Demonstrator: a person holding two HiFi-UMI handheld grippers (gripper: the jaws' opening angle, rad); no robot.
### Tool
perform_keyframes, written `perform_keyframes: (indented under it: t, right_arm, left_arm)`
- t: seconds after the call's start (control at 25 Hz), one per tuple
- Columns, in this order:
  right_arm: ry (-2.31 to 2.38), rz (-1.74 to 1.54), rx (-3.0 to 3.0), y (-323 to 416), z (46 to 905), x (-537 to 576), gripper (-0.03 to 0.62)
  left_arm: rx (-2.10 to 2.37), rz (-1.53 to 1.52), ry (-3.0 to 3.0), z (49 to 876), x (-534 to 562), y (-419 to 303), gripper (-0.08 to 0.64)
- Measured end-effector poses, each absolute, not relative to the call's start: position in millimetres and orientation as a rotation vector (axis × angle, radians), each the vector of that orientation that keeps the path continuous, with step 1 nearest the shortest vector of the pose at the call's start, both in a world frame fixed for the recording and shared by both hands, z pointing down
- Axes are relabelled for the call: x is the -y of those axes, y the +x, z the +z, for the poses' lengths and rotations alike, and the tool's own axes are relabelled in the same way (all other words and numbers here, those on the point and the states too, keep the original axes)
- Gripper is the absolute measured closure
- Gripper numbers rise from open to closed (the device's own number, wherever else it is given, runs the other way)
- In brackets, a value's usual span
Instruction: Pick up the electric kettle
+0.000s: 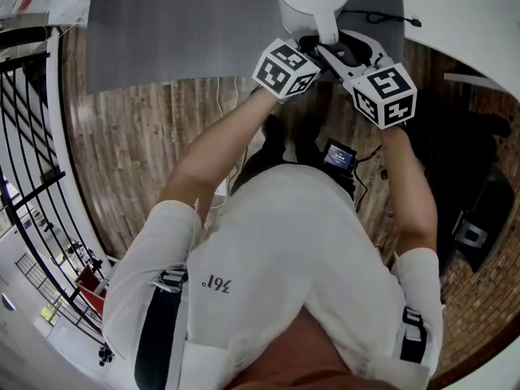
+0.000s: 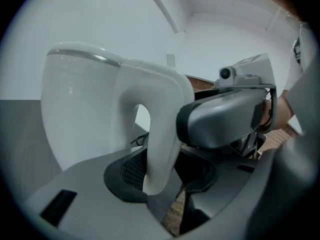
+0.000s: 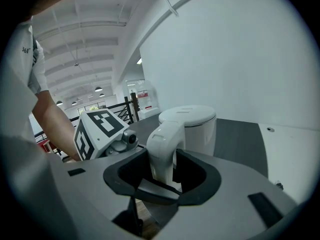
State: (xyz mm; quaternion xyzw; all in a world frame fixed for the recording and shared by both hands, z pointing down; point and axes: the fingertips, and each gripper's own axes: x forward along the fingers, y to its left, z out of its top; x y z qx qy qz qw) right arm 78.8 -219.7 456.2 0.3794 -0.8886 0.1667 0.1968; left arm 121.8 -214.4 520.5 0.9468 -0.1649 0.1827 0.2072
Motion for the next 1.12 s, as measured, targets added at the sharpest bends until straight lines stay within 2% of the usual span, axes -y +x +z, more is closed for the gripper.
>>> perform_keyframes:
  t: [1.12]
  right_arm:
    - [0.591, 0.439, 2.555, 52, 471, 220, 0.413]
  left_arm:
    - [0.553, 0.456, 2.632, 528, 223, 126, 0.426]
